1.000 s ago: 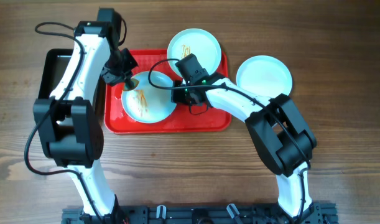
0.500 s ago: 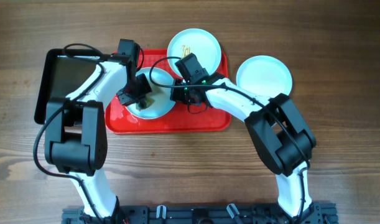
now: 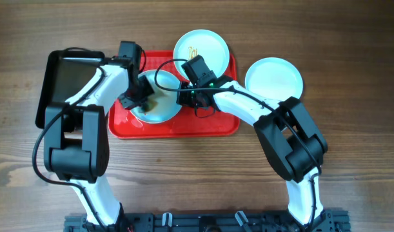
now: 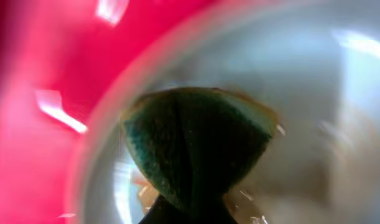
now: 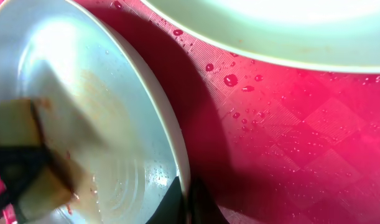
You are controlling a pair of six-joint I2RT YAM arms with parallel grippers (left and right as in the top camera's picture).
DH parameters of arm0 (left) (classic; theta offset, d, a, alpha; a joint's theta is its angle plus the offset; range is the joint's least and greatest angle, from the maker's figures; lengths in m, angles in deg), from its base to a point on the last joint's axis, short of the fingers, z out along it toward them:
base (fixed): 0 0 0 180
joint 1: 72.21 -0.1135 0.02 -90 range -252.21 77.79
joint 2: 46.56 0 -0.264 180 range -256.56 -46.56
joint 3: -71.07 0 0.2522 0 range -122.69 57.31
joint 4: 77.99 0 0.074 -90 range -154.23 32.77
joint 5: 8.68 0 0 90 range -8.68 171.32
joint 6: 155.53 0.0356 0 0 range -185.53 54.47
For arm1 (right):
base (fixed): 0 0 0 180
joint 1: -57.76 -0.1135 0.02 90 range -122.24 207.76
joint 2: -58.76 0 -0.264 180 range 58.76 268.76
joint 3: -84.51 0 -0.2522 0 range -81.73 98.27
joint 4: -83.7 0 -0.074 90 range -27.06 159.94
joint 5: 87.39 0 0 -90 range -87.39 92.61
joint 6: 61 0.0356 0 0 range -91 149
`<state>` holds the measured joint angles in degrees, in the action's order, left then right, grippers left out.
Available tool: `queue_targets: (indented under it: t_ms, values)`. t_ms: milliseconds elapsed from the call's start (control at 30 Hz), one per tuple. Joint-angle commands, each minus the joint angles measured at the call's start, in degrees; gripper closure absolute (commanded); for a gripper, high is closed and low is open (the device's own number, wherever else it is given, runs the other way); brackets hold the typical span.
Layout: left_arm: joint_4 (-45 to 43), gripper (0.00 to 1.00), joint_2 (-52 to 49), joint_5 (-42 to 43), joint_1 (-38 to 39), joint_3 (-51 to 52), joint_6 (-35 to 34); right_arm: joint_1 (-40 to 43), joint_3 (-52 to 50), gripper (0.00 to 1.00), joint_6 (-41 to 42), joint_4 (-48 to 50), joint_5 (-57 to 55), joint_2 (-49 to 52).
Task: Clean dirty plates on tray and stack at the side
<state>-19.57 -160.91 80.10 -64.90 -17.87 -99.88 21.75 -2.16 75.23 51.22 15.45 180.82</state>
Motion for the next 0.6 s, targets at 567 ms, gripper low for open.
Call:
queue_targets:
  t_ms: [567]
  values:
    - [1.2, 0.96, -3.7, 21.8, -0.5, 1.9, 23.4, 0.1, -0.1, 0.96, -1.3, 0.5, 0.5, 2.3]
